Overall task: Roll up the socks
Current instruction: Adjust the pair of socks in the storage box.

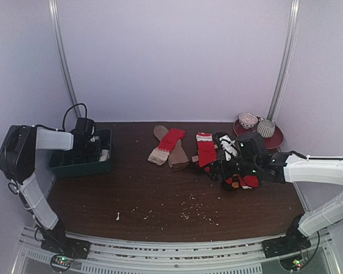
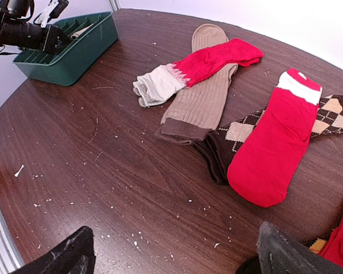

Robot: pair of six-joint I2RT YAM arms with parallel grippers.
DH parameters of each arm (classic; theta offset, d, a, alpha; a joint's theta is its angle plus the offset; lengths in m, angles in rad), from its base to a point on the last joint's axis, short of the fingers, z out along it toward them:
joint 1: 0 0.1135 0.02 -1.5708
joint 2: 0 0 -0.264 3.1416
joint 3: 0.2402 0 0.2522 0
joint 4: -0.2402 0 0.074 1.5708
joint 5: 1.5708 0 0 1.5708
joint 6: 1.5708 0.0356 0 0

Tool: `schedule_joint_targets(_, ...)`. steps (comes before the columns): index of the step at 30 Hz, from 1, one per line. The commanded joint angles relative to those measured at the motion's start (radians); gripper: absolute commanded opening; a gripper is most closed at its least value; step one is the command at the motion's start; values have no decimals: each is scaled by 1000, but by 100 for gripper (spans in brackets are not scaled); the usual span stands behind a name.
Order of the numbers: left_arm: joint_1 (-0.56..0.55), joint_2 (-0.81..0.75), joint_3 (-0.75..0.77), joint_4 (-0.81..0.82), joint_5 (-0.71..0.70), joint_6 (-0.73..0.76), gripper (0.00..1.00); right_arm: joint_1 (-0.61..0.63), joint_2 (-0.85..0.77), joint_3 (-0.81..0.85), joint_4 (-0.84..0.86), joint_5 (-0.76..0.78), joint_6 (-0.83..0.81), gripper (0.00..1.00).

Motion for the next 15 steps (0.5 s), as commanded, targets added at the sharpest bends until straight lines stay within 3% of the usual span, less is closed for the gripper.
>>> schedule_joint_targets(1,23,74,46,25,21,25,17,-7,20,7,-13,-19,-11,100)
schedule_joint_targets(9,47,38,-11,83,130,34,18,-7,25,8,-14,-25,-14,100)
schedule_joint_targets(13,46,-50,28,39,158,55,30,-7,23,10,-9,-22,-3,100)
schedule_joint_targets(15,45,-103,53,11,172,57,42,-7,15,7,-2,-19,4,100)
